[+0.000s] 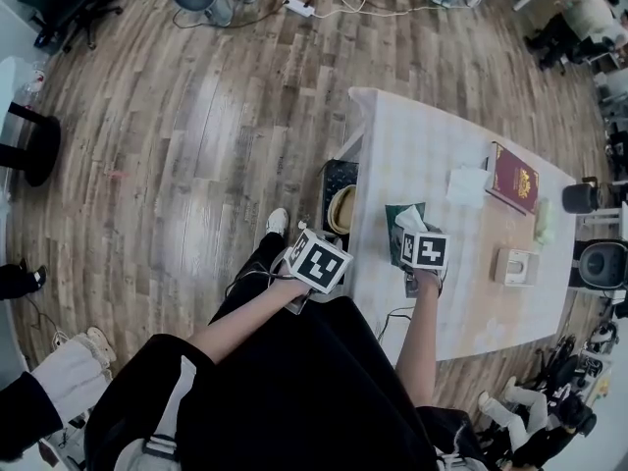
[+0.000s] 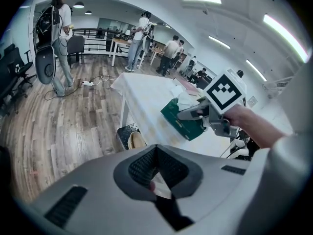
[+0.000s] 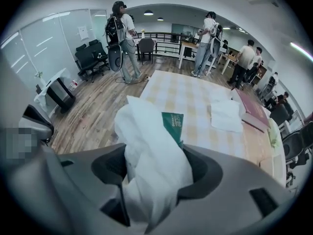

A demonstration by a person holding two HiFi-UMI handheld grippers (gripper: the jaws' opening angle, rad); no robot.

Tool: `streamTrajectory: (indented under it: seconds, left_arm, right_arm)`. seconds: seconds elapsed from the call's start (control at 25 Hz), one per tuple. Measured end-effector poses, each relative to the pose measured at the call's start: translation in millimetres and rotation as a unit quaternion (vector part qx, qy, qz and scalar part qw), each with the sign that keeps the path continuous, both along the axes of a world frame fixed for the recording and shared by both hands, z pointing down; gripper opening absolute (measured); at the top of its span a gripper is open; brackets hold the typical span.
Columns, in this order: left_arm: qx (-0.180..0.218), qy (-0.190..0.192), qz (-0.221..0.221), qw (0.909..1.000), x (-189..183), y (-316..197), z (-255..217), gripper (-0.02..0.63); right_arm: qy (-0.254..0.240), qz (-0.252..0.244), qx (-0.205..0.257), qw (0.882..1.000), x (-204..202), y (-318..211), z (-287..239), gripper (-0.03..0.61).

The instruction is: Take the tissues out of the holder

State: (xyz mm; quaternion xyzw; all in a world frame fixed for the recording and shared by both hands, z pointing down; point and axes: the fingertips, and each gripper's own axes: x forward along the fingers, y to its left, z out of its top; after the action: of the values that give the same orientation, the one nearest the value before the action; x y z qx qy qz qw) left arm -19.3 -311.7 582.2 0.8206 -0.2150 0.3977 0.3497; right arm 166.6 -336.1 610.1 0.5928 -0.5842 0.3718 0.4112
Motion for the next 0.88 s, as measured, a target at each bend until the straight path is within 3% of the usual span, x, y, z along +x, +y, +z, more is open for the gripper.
streamTrajectory:
  seconds: [0.28, 0.6, 0.8, 0.88]
  left_arm:
    - [-0.007, -0.001, 0.012, 0.9999, 2, 4, 1, 0.009]
    - [-0.007, 0.002, 0.044, 0.9990, 14, 22, 1, 0.008]
    - [0.000, 0.006, 0.061, 0.9981, 23, 39, -2, 0.009]
    - [0.004, 0.005, 0.069, 0.9976, 29, 45, -3, 0.009]
  right_arm:
    - [-0.036, -0.007, 0.053, 0.998, -13, -2, -19, 0.290]
    - [-0.036, -0.007, 0.110, 0.993, -18, 22, -62, 0.288]
    - [-0.063, 0.031, 0.141, 0.988, -23, 53, -80, 0.285]
    - [-0.081, 0.050, 0.145, 0.985, -27, 69, -81, 0.250]
